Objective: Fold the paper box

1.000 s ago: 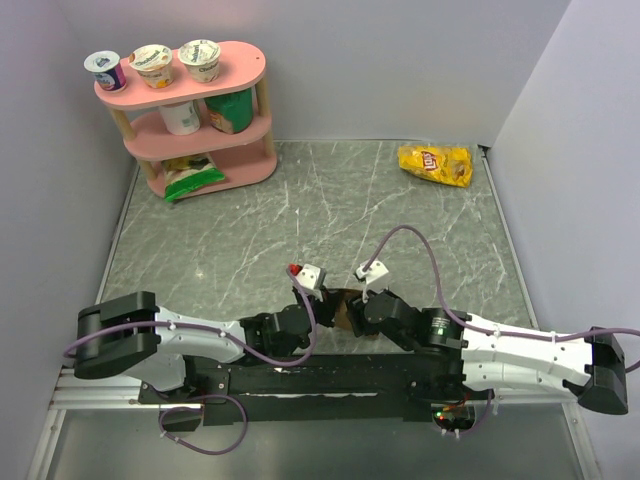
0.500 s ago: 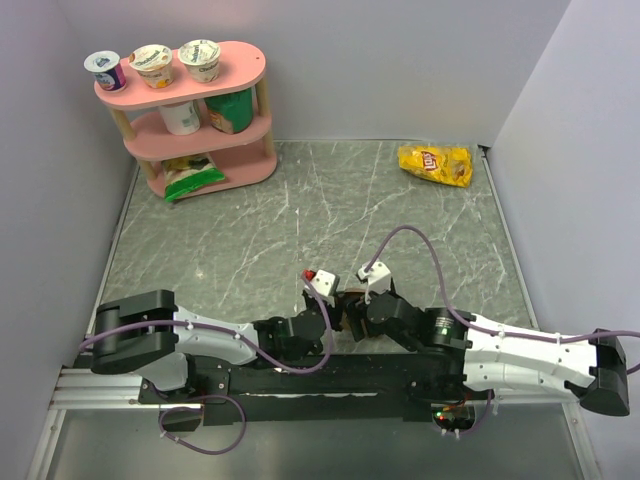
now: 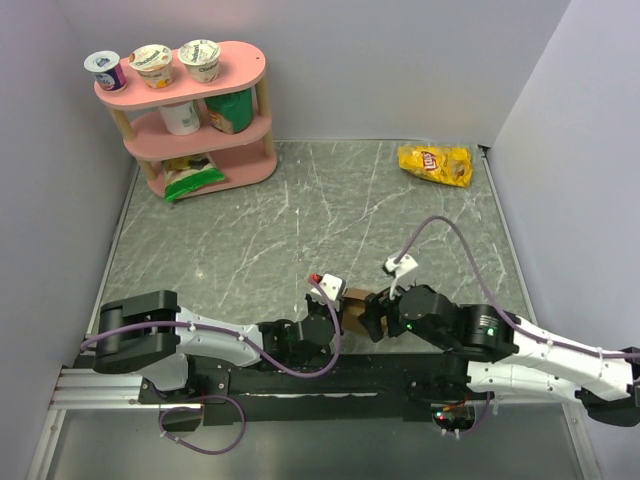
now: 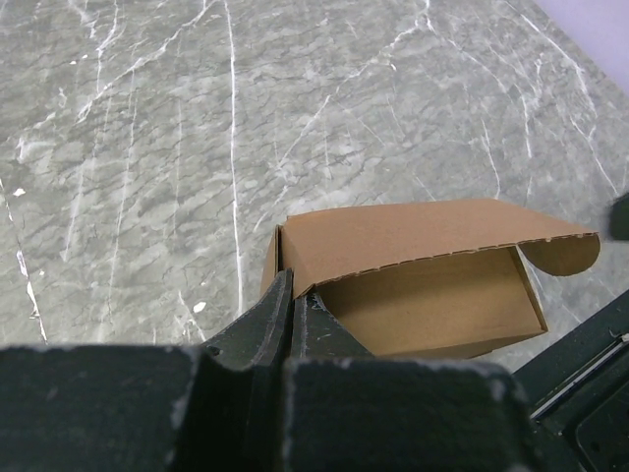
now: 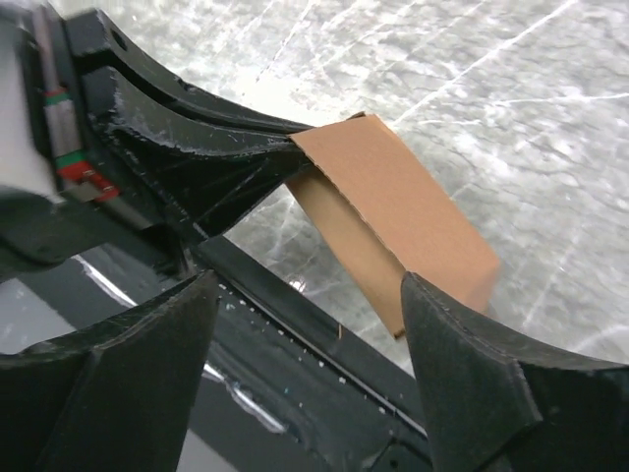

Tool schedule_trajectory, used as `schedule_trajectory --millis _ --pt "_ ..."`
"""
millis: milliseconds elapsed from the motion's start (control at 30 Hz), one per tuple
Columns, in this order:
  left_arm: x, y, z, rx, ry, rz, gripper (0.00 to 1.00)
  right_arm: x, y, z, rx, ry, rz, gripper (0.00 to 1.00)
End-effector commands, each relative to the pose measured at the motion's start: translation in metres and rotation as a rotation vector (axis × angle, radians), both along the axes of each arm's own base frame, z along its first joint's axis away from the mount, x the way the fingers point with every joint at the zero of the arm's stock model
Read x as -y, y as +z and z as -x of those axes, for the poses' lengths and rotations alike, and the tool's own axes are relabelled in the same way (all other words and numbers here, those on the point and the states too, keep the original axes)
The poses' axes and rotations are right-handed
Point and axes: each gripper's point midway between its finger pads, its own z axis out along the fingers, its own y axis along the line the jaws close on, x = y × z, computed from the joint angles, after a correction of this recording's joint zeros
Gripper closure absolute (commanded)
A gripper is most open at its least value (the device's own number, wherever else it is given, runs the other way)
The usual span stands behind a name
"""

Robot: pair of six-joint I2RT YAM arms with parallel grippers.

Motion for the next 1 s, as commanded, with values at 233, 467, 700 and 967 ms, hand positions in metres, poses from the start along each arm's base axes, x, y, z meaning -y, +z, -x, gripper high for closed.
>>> schedule_trajectory --millis 233,467,700,967 --pt "-0.02 -0.061 0.014 -0.086 -0.036 -0.262 0.99 0.066 -0.013 0.012 -0.17 -0.257 0.117 0.24" --pt "-0.021 -0.057 0.015 -0.09 -0.037 -0.237 0.99 0.065 -0.037 -0.004 -0.158 -0.343 0.15 0.27" --pt "-0.022 -0.052 0.015 -0.086 -0.039 -0.224 0.99 0.052 -0.061 -0.024 -0.153 -0.348 0.081 0.4" --pt "-0.02 -0.055 0.017 -0.086 -0.054 -0.233 0.99 0.041 -0.049 -0.039 -0.065 -0.309 0.025 0.52"
